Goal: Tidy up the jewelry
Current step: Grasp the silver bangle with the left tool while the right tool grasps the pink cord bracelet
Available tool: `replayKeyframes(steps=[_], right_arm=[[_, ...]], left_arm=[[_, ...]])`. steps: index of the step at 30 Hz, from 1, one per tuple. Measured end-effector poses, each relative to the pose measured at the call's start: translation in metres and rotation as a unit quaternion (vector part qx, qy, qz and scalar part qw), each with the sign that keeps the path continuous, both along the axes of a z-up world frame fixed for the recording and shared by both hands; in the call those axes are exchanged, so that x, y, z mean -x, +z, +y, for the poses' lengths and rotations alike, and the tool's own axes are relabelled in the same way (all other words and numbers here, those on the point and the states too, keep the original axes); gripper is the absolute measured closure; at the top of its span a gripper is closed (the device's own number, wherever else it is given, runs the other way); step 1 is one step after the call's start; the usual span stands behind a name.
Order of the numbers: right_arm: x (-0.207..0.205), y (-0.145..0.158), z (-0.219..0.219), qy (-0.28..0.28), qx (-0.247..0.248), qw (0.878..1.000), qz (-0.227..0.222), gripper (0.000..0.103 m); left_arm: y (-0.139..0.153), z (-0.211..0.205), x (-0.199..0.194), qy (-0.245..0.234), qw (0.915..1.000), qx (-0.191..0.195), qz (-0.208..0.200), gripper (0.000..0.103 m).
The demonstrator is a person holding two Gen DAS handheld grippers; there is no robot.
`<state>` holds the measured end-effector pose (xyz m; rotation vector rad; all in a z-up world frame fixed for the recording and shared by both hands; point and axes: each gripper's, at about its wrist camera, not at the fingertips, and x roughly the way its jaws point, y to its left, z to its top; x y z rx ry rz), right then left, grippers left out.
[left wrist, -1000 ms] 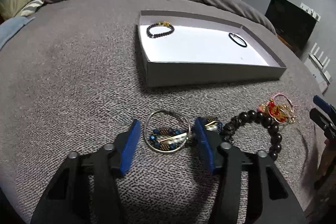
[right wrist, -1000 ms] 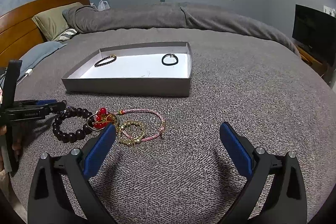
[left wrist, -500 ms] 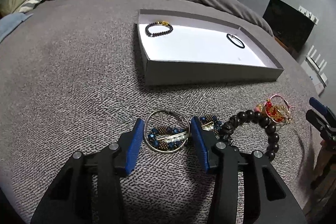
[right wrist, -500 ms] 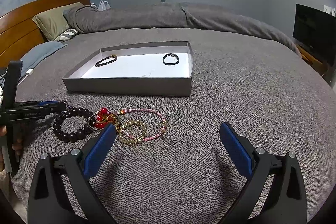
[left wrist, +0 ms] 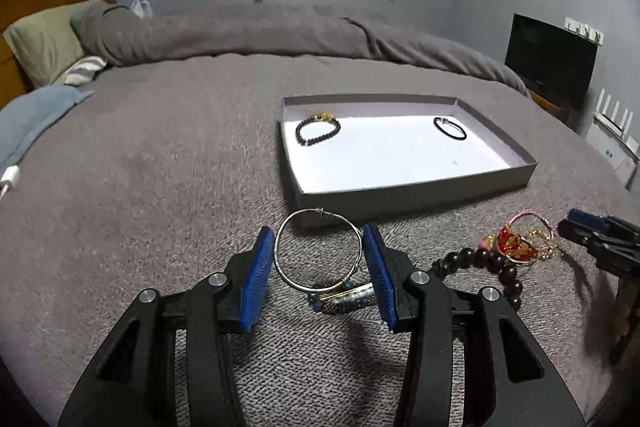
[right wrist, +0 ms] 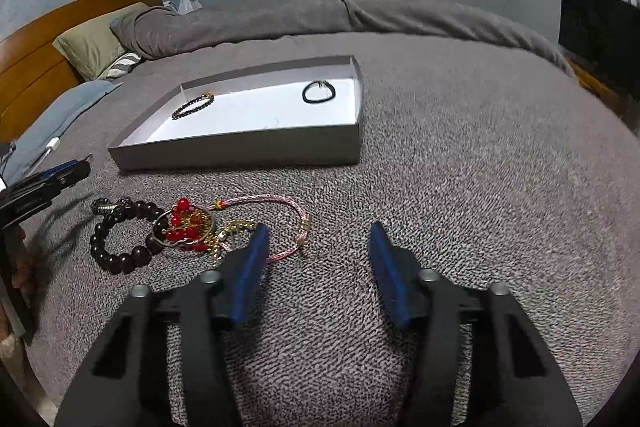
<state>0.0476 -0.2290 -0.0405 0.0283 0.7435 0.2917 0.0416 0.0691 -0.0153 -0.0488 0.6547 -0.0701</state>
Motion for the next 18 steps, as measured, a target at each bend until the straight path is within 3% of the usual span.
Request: replayKeyframes(steps=[6, 9, 10, 11, 18], right_arm=[[-0.02, -0.01, 0.002, 0.005, -0.015, 0.999, 0.04, 0.064], [-0.023, -0.011, -0.002, 0.001, -0.023, 0.999, 0.046, 0.08], [-0.023, -0.011, -0.003, 0.005, -0.029, 0.998, 0.049, 0.092], [-0.022, -0.011, -0.004, 0.008, -0.034, 0.998, 0.051, 0.097], [0.0, 0.016, -0.011, 0.015, -0.058, 0.998, -0.006, 0.097]], left_arm=[[-0.004, -0.003, -0.001, -0.013, 0.9999, -0.007, 0.009, 0.056], [-0.005, -0.003, -0.001, -0.015, 0.9998, -0.006, 0.01, 0.056], [-0.005, -0.003, -0.001, -0.015, 0.9998, -0.006, 0.011, 0.056], [-0.005, -0.003, -0.001, -0.016, 0.9998, -0.007, 0.011, 0.056], [-0.001, -0.007, 0.004, -0.026, 0.9996, -0.008, 0.004, 0.056]])
